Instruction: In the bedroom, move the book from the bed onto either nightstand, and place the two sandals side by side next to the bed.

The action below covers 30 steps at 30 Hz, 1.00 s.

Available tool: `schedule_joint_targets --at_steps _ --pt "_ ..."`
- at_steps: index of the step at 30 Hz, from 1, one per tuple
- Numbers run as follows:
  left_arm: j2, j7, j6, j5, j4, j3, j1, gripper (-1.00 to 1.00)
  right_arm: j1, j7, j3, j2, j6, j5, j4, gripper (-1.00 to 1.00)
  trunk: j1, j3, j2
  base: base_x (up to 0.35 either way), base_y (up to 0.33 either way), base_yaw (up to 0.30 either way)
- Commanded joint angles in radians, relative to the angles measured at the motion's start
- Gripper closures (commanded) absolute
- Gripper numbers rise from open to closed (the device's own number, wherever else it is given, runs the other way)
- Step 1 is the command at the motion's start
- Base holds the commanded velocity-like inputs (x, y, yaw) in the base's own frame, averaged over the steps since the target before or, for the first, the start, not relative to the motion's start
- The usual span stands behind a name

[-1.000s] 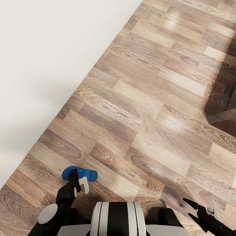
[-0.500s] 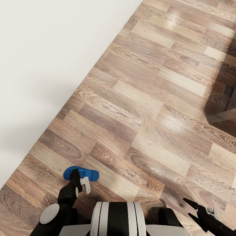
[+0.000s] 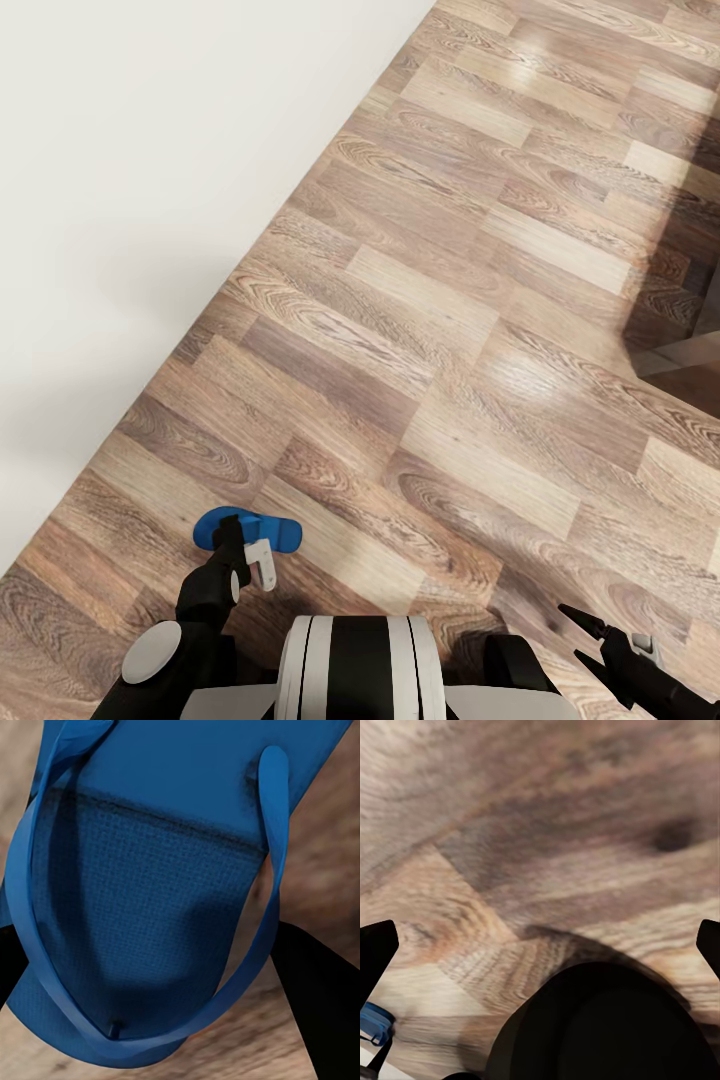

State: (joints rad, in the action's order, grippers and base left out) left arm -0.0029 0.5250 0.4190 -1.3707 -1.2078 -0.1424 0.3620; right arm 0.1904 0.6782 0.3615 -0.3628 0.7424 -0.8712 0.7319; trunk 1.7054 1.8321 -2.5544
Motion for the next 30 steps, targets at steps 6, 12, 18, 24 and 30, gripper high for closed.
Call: schedule_joint_targets --at_steps 6,12,18,24,30 --pt "0.001 0.008 0.004 -0.001 -0.001 -0.002 0.000 1.00 0.001 0.001 0.002 0.000 0.006 -0.002 0.000 -1.00 0.003 0.000 -0.002 0.000 0.000 0.000" --pt "0.001 0.008 0.004 -0.001 -0.001 -0.002 0.000 1.00 0.001 0.001 0.002 0.000 0.006 -0.002 0.000 -1.00 0.004 0.000 -0.002 0.000 0.000 0.000" --pt "0.001 0.008 0.004 -0.001 -0.001 -0.002 0.000 1.00 0.000 0.001 0.003 0.000 0.006 -0.002 0.000 -1.00 0.004 0.000 -0.002 0.000 0.000 0.000" --pt "0.001 0.009 0.004 -0.001 -0.001 -0.002 0.000 1.00 0.001 0.001 0.002 0.000 0.006 -0.002 0.000 -1.00 0.004 0.000 -0.002 0.000 0.000 0.000" --pt "0.001 0.009 0.004 -0.001 -0.001 -0.002 0.000 1.00 0.001 0.001 0.002 0.000 0.006 -0.002 0.000 -1.00 0.004 0.000 -0.002 0.000 0.000 0.000"
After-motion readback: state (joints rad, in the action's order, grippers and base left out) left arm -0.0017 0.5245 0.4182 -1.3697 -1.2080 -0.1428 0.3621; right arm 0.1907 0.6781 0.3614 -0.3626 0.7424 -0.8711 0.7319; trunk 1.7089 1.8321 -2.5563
